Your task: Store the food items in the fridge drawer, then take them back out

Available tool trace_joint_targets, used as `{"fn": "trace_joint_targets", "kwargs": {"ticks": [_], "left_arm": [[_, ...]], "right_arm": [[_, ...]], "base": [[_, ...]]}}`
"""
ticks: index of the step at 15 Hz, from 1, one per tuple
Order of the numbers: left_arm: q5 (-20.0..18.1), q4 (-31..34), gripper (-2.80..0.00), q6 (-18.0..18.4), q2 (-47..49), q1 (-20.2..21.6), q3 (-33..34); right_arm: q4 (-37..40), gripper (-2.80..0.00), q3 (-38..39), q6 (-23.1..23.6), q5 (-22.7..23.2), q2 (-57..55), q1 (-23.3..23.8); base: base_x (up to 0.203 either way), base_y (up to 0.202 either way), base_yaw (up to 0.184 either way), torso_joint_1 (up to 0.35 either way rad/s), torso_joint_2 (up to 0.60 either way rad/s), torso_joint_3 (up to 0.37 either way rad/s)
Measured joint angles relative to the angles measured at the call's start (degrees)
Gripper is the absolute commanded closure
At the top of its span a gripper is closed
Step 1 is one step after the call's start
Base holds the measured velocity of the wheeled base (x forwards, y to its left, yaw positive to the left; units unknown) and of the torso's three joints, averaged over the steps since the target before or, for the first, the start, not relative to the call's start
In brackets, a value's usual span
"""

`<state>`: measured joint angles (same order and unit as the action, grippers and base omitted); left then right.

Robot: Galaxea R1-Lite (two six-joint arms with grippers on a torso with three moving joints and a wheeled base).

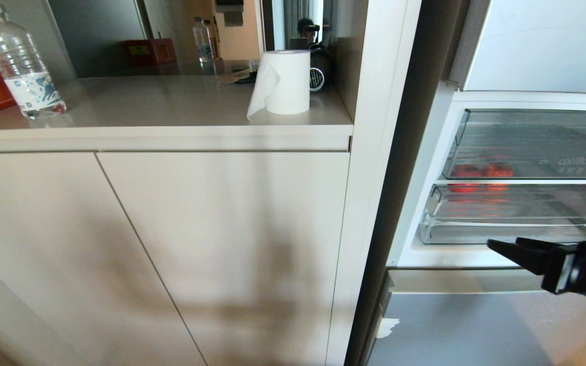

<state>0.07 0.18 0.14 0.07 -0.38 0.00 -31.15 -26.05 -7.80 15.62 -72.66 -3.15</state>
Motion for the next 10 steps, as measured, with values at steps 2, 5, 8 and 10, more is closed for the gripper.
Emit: {"fn": "trace_joint_targets", "kwargs": {"ticks": [2,5,8,10], "left_arm": [[0.00,0.01,0.00,-0.01,0.00,0.02,0.00],[0.00,0.01,0.00,0.01,0.00,0.00,0.00],[0.00,-0.02,0.00,-0.01,0.00,0.02,0.00],[0.00,0.00,0.00,-0.01,0.00,0.00,0.00]], "right_arm": [[-9.87,-2.80,0.62,0.04,-0.52,-6.90,-0.48],[-18.47,-2.80,1.25,-0.10,-4.94,-13.64,-0.75],[-25.36,-2.80,1.94,-0.05,-7.30,-18.71,-1.39],[-29.81,-2.80,2.10,0.00,-9.87,-22.28,-2.53]], "base": [[0.000,0.000,0.000,0.000,0.00,0.000],[0.000,0.000,0.000,0.000,0.00,0.000],[0.000,0.000,0.000,0.000,0.00,0.000],[0.000,0.000,0.000,0.000,0.00,0.000]]}}
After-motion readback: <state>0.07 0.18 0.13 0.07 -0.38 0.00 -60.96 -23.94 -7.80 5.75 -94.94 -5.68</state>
